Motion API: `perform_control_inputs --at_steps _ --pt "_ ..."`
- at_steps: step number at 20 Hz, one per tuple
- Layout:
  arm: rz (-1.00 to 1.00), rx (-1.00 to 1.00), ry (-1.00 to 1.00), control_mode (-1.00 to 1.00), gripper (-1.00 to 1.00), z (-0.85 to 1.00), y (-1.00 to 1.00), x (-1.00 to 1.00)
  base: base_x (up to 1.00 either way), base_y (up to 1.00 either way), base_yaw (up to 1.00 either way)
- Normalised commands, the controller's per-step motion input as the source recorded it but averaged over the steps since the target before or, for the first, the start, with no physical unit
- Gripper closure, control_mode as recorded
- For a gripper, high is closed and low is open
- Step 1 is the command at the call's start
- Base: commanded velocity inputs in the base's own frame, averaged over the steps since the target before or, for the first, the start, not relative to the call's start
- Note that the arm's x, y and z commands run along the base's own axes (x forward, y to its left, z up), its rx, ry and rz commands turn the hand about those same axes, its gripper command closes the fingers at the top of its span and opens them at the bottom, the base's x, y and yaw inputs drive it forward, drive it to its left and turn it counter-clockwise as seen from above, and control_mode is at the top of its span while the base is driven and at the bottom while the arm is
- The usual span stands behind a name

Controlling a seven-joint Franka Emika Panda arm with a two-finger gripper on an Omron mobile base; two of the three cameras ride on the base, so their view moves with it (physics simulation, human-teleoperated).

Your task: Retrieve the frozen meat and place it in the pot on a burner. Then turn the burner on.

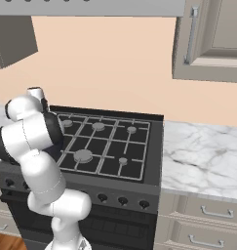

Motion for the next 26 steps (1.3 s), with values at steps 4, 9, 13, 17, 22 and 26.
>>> perform_control_inputs --at_steps 4,9,13,17,22,26 --pt "0.0 0.0 0.0 -1.0 -1.0 -0.01 0.01 0.0 0.0 0.0 0.0" --pt "0.0 0.0 0.0 -1.0 -1.0 0.0 0.01 0.0 0.0 0.0 0.0" --pt "0.0 0.0 0.0 -1.0 -1.0 0.04 0.04 0.0 0.0 0.0 0.0" --pt "0.0 0.0 0.0 -1.0 -1.0 0.62 0.13 0.0 0.0 0.0 0.0" --pt "-0.02 0.0 0.0 -1.0 -1.0 0.52 0.08 -0.3 0.0 0.0 0.0" --pt "-0.08 0.0 -0.03 -1.0 -1.0 0.38 0.0 -0.94 0.0 0.0 0.0"
